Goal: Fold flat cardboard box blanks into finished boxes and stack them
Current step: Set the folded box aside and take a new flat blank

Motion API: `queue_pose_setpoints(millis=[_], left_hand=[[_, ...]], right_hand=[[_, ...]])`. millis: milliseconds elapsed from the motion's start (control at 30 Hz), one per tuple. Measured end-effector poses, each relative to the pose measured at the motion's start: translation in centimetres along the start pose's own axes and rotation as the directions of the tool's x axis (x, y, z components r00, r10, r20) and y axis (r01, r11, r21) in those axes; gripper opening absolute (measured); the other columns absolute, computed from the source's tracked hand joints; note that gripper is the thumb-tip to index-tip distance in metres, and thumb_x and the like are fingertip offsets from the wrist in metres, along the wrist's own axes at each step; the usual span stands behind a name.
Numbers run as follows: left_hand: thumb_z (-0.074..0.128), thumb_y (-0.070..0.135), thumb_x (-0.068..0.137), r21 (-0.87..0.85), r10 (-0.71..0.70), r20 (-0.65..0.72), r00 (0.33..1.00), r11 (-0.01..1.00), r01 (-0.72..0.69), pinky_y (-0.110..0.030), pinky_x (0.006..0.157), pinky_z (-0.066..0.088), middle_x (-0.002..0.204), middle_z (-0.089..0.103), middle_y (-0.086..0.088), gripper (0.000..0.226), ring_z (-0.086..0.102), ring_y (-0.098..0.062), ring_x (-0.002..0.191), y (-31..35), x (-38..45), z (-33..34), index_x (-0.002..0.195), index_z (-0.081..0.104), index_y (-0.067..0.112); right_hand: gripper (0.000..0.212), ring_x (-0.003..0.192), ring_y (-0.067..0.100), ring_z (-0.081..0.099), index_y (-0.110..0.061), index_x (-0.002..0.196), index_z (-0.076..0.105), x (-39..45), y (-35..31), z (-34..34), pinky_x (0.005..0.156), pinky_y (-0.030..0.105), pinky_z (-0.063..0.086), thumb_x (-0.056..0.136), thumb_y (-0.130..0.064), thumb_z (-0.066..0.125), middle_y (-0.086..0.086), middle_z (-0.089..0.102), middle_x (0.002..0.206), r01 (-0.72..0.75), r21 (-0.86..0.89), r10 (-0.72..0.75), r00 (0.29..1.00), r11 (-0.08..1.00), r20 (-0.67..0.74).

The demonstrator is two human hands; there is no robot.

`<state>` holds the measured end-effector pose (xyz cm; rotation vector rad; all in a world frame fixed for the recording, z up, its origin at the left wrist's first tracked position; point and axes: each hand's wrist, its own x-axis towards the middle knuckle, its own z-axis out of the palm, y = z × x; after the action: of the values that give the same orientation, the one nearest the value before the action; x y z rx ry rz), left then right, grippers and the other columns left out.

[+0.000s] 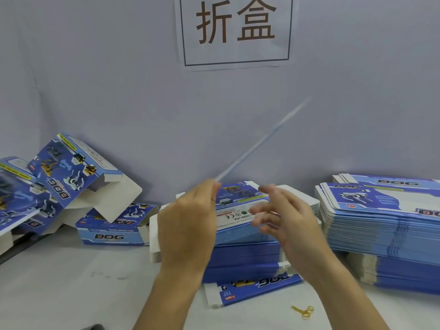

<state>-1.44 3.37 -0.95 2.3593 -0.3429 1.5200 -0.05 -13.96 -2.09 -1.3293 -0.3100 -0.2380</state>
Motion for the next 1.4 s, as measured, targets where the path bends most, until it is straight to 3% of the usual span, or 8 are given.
queue_pose_setpoints(millis=[200,367,500,600,800,1100,1267,1400], left_hand=[[0.048,0.041,0.098,-0.481,0.239,0.293,0.926,0.874,-0.073,-0.028,0.081,0.055,0.11,0.07,0.009,0.03,0.064,-0.008,0.097,4.9,-0.5,0.7,0.113,0.066,0.024],[0.074,0.039,0.087,-0.478,-0.371,0.246,0.896,0.757,0.445,-0.017,0.093,0.038,0.123,0.046,0.017,0.059,0.04,-0.001,0.114,2.0,0.5,0.6,0.138,0.047,0.028],[0.085,0.038,0.061,-0.545,-0.341,0.751,0.565,0.162,0.823,-0.037,0.076,0.058,0.119,0.069,0.004,0.075,0.07,-0.018,0.098,-1.8,1.0,-0.8,0.129,0.054,0.03],[0.082,0.025,0.066,-0.555,-0.172,0.823,0.541,-0.04,0.831,-0.04,0.07,0.061,0.112,0.075,-0.005,0.055,0.074,-0.026,0.097,-2.8,0.5,-1.2,0.118,0.066,0.027],[0.07,0.012,0.09,-0.741,-0.28,0.552,0.785,0.266,0.616,-0.025,0.059,0.057,0.092,0.079,0.0,0.015,0.075,-0.018,0.08,-1.1,0.8,-0.5,0.092,0.076,0.026],[0.062,-0.001,0.095,-0.772,0.016,0.336,0.942,0.578,0.266,0.0,0.047,0.035,0.05,0.055,0.03,0.063,0.055,0.011,0.046,2.6,0.9,-1.3,0.058,0.065,0.05],[0.062,0.009,0.096,-0.733,-0.236,0.154,0.959,0.624,0.271,-0.009,0.061,0.052,0.1,0.07,0.032,0.056,0.068,0.006,0.09,2.5,0.6,-0.2,0.127,0.056,0.054],[0.054,-0.013,0.093,-0.55,0.061,0.08,0.995,0.835,-0.007,-0.017,0.077,0.058,0.164,0.014,0.015,0.109,0.034,0.011,0.137,1.1,0.3,0.2,0.146,0.0,0.065]], right_hand=[[0.036,0.085,0.027,0.074,-0.008,0.1,0.06,-0.4,-2.3,0.8,0.07,0.045,0.061,0.088,-0.04,0.073,0.017,0.073,0.1,0.058,0.132,-0.016,0.953,0.99,-0.302],[0.009,0.079,0.016,0.077,-0.016,0.098,0.056,-0.4,-2.8,-0.6,0.059,0.035,0.063,0.094,-0.019,0.063,-0.002,0.079,0.086,0.066,0.293,0.024,0.956,0.954,-0.293],[0.036,0.087,0.024,0.076,-0.016,0.112,0.062,-0.7,-2.3,-0.5,0.059,0.036,0.062,0.077,-0.026,0.064,0.005,0.078,0.1,-0.012,0.365,0.046,0.995,0.931,-0.085],[0.046,0.092,0.024,0.076,-0.018,0.12,0.061,-0.9,-2.2,-0.1,0.065,0.038,0.063,0.076,-0.029,0.068,0.004,0.077,0.107,-0.04,0.267,0.057,0.997,0.963,-0.053],[0.133,0.151,0.021,0.011,-0.032,0.157,-0.007,-0.8,-1.6,0.8,0.121,0.05,0.021,0.064,-0.058,0.084,-0.004,0.008,0.163,0.005,-0.748,-0.325,0.903,0.664,-0.283],[0.117,0.144,0.008,0.016,-0.028,0.159,-0.007,-1.1,-1.1,2.2,0.106,0.02,0.018,0.077,-0.03,0.077,-0.005,0.01,0.165,0.142,-0.756,-0.43,0.881,0.639,-0.197],[0.078,0.082,-0.001,0.067,-0.028,0.16,0.013,-0.8,-1.7,0.9,0.062,0.02,0.051,0.095,-0.017,0.056,-0.015,0.071,0.104,0.059,-0.6,-0.298,0.904,0.798,-0.308],[0.065,0.064,0.001,0.061,-0.021,0.153,0.038,-1.0,-1.4,0.9,0.048,0.01,0.042,0.093,0.004,0.047,-0.021,0.064,0.079,0.161,-0.75,-0.384,0.914,0.642,-0.132]])
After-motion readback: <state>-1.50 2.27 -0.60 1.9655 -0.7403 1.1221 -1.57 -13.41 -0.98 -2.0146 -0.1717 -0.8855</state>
